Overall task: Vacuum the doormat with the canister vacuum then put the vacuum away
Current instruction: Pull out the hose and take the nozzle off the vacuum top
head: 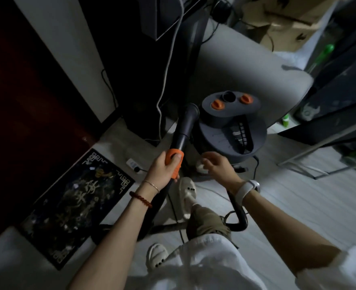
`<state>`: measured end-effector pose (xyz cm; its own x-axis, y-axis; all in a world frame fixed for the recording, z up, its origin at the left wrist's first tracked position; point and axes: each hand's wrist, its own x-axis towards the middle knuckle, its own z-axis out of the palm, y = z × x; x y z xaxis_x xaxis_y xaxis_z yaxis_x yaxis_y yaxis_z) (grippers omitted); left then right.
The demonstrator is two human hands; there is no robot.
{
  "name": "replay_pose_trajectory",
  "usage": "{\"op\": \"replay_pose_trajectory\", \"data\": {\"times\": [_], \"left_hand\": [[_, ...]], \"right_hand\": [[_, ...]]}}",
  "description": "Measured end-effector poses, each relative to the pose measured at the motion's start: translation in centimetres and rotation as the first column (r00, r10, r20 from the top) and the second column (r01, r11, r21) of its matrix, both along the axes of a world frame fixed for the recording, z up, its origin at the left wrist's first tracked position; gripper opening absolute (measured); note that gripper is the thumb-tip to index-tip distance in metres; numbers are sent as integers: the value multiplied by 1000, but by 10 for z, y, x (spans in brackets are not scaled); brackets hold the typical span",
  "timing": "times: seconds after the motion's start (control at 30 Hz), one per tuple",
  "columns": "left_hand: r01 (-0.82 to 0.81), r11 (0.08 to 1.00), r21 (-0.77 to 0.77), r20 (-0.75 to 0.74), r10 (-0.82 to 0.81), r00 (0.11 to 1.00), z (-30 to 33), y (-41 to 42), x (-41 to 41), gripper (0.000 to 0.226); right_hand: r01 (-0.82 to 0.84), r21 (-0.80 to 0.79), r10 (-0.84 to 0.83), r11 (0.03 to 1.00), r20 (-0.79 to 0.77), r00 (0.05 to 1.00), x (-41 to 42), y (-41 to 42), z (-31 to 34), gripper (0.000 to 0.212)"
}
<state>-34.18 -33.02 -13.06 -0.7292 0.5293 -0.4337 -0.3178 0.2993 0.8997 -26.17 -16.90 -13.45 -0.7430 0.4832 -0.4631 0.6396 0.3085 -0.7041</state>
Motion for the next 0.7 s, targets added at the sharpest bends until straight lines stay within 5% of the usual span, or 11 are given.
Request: {"op": "replay_pose_trajectory", "data": {"times": [0.4, 0.57, 0.7], "left_hand": [[48, 990, -135, -72, -58, 996, -34, 179, -104, 11], [63, 987, -150, -189, -91, 978, -51, 227, -137, 12], [69, 990, -120, -140, -85, 986, -61, 245, -151, 11]], "right_hand": [[311, 135, -300, 941, -97, 949, -91, 217, -33, 23], [249, 256, -252, 934, -24, 968, -127, 287, -63, 28], [79, 334, -107, 939, 66, 992, -141, 317, -81, 33]]}}
